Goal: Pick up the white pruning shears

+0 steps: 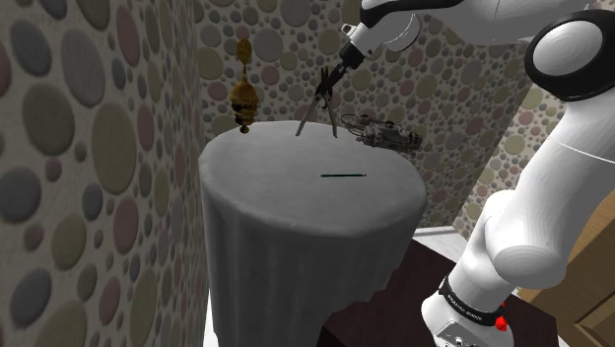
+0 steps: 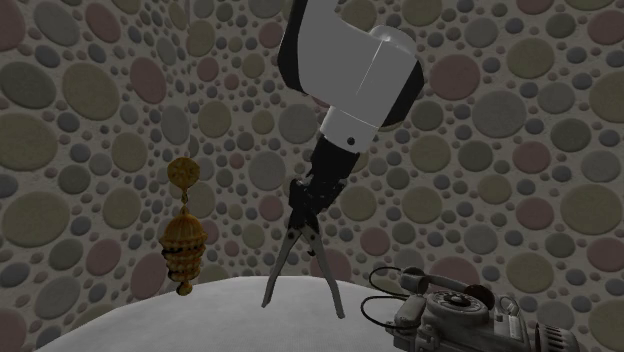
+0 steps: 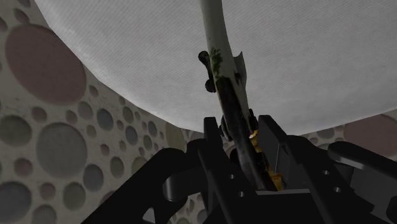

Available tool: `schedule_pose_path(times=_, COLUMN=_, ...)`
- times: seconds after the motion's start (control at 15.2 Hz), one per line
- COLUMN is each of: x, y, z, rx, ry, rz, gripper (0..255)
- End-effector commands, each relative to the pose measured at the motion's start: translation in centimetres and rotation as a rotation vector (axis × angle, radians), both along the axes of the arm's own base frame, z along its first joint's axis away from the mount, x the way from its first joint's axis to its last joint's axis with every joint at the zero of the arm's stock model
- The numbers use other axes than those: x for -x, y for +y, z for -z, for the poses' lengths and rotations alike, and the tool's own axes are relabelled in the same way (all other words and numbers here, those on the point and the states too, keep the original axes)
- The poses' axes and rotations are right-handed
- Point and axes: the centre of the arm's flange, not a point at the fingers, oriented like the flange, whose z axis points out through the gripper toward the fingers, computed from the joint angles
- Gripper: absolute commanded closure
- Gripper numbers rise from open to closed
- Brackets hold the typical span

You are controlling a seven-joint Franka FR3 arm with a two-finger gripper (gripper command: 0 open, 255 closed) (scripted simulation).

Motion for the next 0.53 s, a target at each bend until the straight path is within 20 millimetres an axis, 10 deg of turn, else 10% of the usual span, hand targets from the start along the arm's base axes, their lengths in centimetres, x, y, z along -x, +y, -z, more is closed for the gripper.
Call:
schedule_pose_path(times=0.0, x=0.0, y=0.0, z=0.1, rx=0.000, ry=0.001, rz=-0.001, gripper=255)
schedule_pose_path(times=0.46, x=0.1, y=0.0, z=-3.1, rx=0.000, ry=0.001, rz=-0.001, gripper=255)
